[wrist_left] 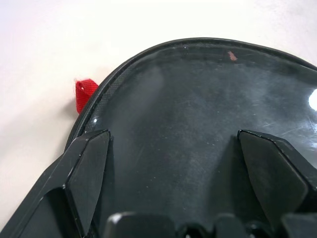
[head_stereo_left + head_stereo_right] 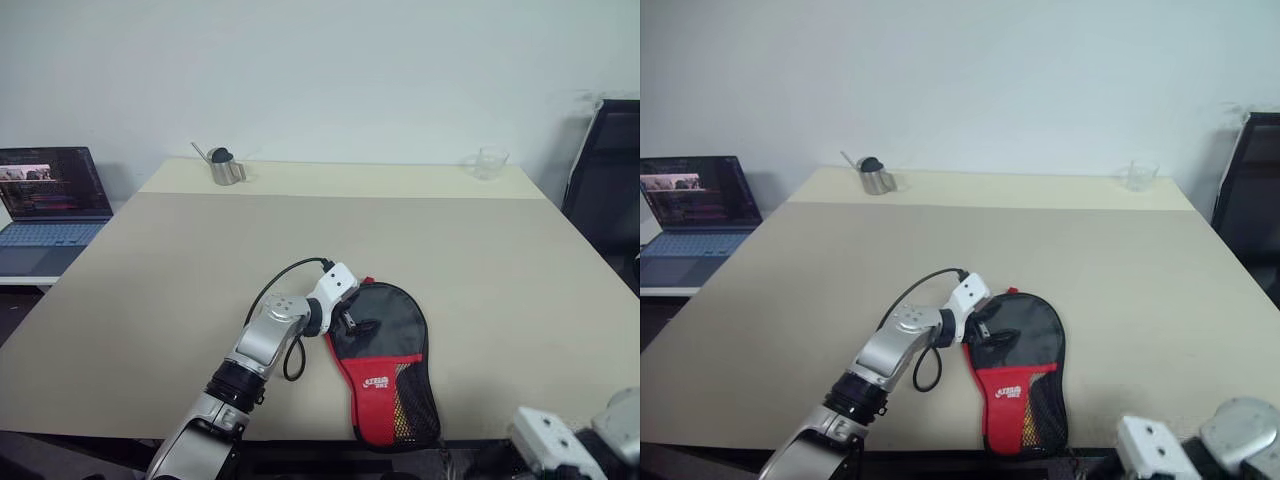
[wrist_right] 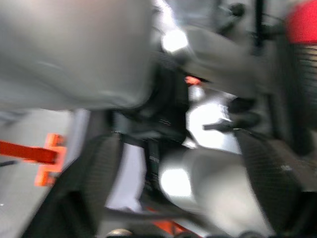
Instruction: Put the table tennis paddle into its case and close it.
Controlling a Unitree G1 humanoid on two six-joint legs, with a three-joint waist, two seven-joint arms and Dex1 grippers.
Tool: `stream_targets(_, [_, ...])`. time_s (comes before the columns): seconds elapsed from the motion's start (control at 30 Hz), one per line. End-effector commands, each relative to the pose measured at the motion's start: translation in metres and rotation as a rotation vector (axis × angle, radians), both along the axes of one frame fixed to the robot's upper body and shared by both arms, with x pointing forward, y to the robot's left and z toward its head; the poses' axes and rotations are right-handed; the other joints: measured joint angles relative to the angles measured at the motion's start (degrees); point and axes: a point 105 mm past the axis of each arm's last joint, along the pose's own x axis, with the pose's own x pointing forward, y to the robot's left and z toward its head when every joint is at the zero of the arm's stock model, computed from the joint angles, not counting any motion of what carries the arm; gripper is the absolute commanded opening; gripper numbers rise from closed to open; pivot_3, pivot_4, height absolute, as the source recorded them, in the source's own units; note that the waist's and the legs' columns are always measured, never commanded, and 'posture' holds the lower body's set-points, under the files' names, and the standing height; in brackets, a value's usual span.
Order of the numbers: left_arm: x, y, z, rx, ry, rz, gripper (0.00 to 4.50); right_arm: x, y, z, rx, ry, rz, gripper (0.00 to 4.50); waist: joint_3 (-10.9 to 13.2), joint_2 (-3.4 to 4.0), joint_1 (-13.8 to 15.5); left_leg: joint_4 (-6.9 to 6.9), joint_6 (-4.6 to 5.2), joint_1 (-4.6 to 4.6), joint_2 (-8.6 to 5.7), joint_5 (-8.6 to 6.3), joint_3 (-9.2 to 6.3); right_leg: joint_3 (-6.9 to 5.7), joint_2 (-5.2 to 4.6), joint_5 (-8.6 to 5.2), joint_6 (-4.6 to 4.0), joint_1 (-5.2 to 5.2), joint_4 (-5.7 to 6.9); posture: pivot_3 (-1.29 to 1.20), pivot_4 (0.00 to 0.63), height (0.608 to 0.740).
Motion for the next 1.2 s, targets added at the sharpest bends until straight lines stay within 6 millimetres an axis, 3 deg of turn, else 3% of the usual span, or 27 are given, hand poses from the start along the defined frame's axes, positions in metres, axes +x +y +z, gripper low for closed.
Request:
stream_targets(0.03, [-0.01,-0.005,0.019,-0.031,-0.016,-0.111,4.5,0.042,-0.004,0.02,0.034,-0.157,-0.097,4.49,0.13,-0.01,-0.37,0.01,0.0,0.02,0.0,0.0,0.03,0.02,0.0,-0.04,-0.07,-0.01,0.01,0.0,0.15,0.74])
stream_targets(0.13, [-0.019,0.004,0.054,-0.098,-0.044,-0.193,4.5,0.081,-0.01,0.04,0.092,-0.289,-0.187,4.49,0.23,-0.07,-0.36,-0.06,0.0,-0.1,0.0,0.0,0.0,0.06,0.03,0.05,0.08,-0.13,0.06,0.0,0.15,0.74])
stream_targets(0.23, [-0.029,0.021,0.078,-0.115,-0.059,-0.253,4.5,0.1,-0.022,0.05,0.08,-0.354,-0.219,4.49,0.32,0.06,-0.31,-0.1,0.0,-0.4,0.06,0.01,0.04,0.03,0.11,0.01,0.01,-0.37,0.07,0.0,0.15,0.74])
stream_targets(0.3, [-0.031,0.041,0.095,-0.12,-0.07,-0.252,4.5,0.11,-0.034,0.054,0.049,-0.379,-0.228,4.49,0.34,0.09,-0.27,-0.11,0.0,-0.47,0.08,0.01,0.09,0.03,0.12,-0.07,-0.01,-0.41,0.06,0.0,0.15,0.74])
stream_targets(0.4, [-0.044,0.102,0.116,-0.055,-0.044,-0.234,4.5,0.125,-0.065,0.061,-0.037,-0.416,-0.247,4.49,0.49,0.23,-0.62,-0.1,0.0,-0.56,0.1,0.0,0.11,0.06,0.12,-0.09,0.0,-0.5,0.05,0.0,0.15,0.74])
stream_targets(0.47, [-0.057,0.13,0.127,0.001,-0.021,-0.223,4.5,0.131,-0.079,0.067,-0.07,-0.434,-0.256,4.49,0.56,0.34,-0.82,-0.1,0.0,-0.6,0.11,0.0,0.17,0.17,0.12,-0.09,0.0,-0.66,0.11,0.0,0.15,0.74])
stream_targets(0.67, [-0.083,0.178,0.151,0.049,0.03,-0.153,4.5,0.14,-0.113,0.083,-0.128,-0.454,-0.293,4.49,0.69,0.54,-0.15,-0.05,0.0,-0.62,0.11,0.0,0.3,0.07,0.07,-0.1,-0.01,-0.7,0.18,0.0,0.15,0.74])
stream_targets(0.83, [-0.091,0.201,0.15,0.077,0.081,-0.099,4.5,0.148,-0.147,0.09,-0.173,-0.448,-0.372,4.49,0.78,0.68,-0.22,0.0,0.01,-0.63,0.11,0.0,0.44,0.11,0.0,-0.08,-0.02,-0.78,0.27,0.0,0.15,0.74])
stream_targets(0.97, [-0.086,0.21,0.145,0.057,0.094,-0.06,4.5,0.151,-0.162,0.09,-0.173,-0.41,-0.423,4.49,0.81,0.69,-0.29,0.04,0.0,-0.67,0.1,0.0,0.72,0.29,0.01,-0.17,-0.17,-1.1,0.76,0.0,0.15,0.74])
stream_targets(1.03, [-0.086,0.212,0.141,0.052,0.102,-0.056,4.5,0.152,-0.161,0.09,-0.156,-0.397,-0.428,4.49,0.83,0.72,-0.45,0.05,0.0,-0.68,0.13,0.0,0.82,0.31,0.03,-0.24,-0.27,-1.2,0.97,0.0,0.15,0.74])
stream_targets(1.2, [-0.087,0.211,0.148,0.039,0.05,-0.058,4.5,0.161,-0.135,0.099,-0.094,-0.435,-0.341,4.49,0.93,0.87,-0.89,0.04,-0.01,-0.58,0.23,0.01,0.84,0.35,0.11,-0.3,-0.39,-1.24,1.17,0.0,0.15,0.74])
